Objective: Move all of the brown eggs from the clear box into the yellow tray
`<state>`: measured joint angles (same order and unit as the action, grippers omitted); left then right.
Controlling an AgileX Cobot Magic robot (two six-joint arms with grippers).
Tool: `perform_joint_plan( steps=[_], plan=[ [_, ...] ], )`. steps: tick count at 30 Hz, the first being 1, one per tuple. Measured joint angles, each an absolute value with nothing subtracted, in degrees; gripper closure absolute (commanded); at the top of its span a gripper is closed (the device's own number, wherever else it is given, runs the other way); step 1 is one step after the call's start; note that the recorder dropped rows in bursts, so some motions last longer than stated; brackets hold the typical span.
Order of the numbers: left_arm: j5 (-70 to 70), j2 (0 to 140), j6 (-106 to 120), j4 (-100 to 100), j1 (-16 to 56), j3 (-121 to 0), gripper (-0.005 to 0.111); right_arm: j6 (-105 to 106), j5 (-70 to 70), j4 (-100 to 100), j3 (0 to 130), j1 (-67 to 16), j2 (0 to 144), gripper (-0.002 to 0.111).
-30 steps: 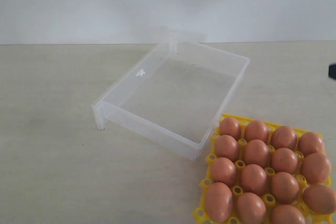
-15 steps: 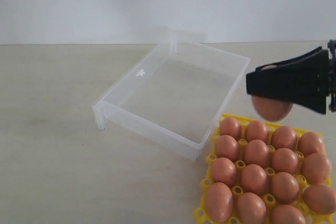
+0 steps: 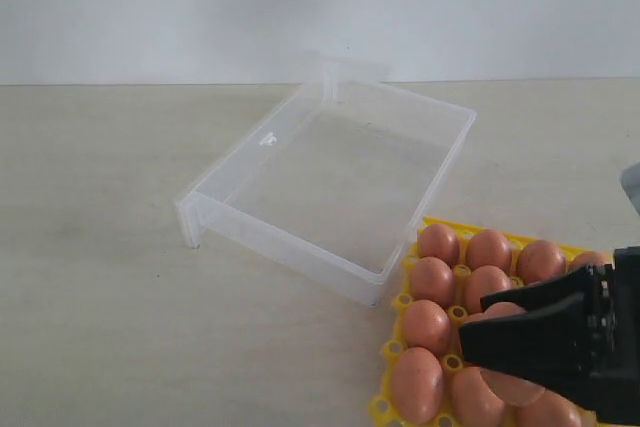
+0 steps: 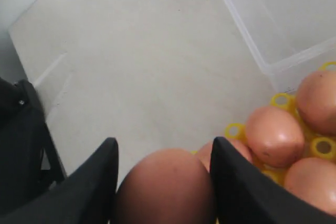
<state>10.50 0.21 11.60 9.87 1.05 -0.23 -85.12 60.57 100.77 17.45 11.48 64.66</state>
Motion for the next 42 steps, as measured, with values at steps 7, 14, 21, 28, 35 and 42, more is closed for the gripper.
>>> perform_joint_plan(
  steps=[7, 14, 21, 28, 35, 42],
  plan=[
    [10.5, 0.2, 11.6, 9.9, 1.1, -0.2, 0.103, -78.3, 44.7, 100.5, 17.5, 11.4, 60.0, 0.108],
    [10.5, 0.2, 11.6, 9.9, 1.1, -0.2, 0.103, -83.7, -6.7, 98.8, 17.4, 11.4, 52.6, 0.108],
    [10.5, 0.2, 11.6, 9.9, 1.1, -0.2, 0.103, -14.0, -29.0, 19.7, 18.7, 11.4, 45.2, 0.108],
    [10.5, 0.2, 11.6, 9.9, 1.1, -0.2, 0.103, 55.9, -47.1, -32.2, 20.4, 8.0, 39.4, 0.108],
    [10.5, 0.2, 11.6, 9.9, 1.1, -0.2, 0.103, 64.1, -45.9, -33.1, 17.5, 3.8, 43.8, 0.108],
    [10.5, 0.2, 11.6, 9.9, 1.1, -0.2, 0.103, 71.8, -38.4, -34.4, 14.8, 3.4, 49.1, 0.108]
  ],
)
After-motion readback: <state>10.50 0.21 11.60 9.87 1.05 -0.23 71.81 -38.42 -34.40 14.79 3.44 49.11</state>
